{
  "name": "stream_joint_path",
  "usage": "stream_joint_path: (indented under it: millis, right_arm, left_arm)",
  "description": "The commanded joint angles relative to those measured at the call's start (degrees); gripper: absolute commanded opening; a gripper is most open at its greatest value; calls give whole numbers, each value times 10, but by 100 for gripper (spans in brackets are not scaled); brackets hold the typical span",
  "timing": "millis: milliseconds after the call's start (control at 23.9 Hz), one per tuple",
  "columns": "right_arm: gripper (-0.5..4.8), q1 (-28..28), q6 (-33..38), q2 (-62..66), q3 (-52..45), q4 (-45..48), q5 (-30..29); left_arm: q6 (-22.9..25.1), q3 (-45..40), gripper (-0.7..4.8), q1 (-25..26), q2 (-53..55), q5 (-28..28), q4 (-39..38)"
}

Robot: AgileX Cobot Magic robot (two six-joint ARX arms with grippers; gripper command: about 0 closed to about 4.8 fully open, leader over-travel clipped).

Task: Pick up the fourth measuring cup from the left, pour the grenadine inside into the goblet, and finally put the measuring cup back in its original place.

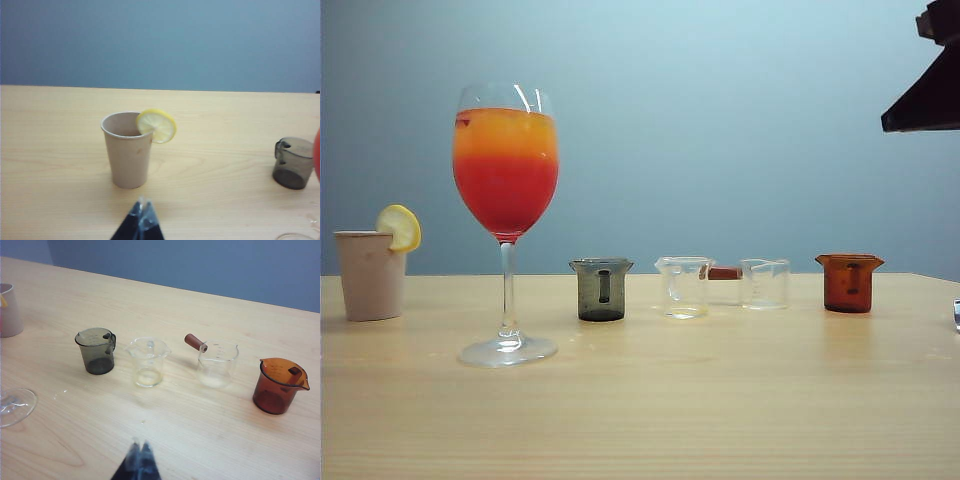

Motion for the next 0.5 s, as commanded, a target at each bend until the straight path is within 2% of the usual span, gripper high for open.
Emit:
stream_joint_path:
  millis: [42, 502]
  right_arm:
    - [-1, 0, -1, -1, 3, 8, 1]
    - [-1, 0, -1, -1, 3, 8, 1]
  left_arm:
    - [13, 2, -5, 0, 0, -9, 9]
    - [13, 2, 3, 0, 0, -7, 9]
